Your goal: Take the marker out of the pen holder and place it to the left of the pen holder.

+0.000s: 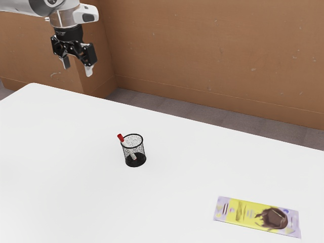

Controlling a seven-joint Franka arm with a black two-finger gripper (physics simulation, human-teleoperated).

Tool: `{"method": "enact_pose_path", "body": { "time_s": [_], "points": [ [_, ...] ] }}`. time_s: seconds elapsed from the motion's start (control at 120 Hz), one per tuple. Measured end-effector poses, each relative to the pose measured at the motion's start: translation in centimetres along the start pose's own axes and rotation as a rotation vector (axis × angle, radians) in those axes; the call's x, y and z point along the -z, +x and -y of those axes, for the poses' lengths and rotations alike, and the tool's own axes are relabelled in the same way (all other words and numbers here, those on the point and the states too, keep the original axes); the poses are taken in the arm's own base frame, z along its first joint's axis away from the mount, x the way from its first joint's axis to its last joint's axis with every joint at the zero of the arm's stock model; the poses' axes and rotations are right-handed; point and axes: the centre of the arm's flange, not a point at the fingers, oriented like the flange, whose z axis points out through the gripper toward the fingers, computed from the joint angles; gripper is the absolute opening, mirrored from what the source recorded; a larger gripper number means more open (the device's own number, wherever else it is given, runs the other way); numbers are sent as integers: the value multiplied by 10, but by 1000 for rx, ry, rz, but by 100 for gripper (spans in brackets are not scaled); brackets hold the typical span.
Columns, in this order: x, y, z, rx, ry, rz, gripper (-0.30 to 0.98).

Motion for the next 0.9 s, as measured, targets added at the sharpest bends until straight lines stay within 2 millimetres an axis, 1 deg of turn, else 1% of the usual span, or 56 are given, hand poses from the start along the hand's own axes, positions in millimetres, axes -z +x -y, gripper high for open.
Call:
{"method": "enact_pose_path", "body": {
  "time_s": [0.075,0.275,0.3,0.317,0.35,0.375,0.4,0.433,0.458,0.492,0.508,0.55,0.592,0.642,0.708,0.8,0.9],
  "points": [
    [-1,0,2,-1,-9,0,69],
    [-2,-6,31,45,-49,-3,69],
    [6,-12,35,46,-55,-18,69],
    [15,-21,37,42,-61,-31,69],
    [29,-45,40,29,-83,-47,69],
    [31,-66,42,17,-103,-47,69],
    [20,-90,50,17,-121,-33,68],
    [-17,-118,74,46,-151,5,68],
    [-52,-134,86,61,-173,40,68],
    [-92,-147,93,68,-194,70,69],
    [-107,-151,95,68,-201,78,69],
    [-133,-156,99,64,-207,79,69],
    [-152,-153,100,50,-200,75,69],
    [-166,-150,100,33,-192,56,69],
    [-180,-148,99,11,-183,27,69],
    [-194,-144,99,-8,-178,-14,69],
    [-218,-130,92,-21,-186,-23,69]
  ]
}}
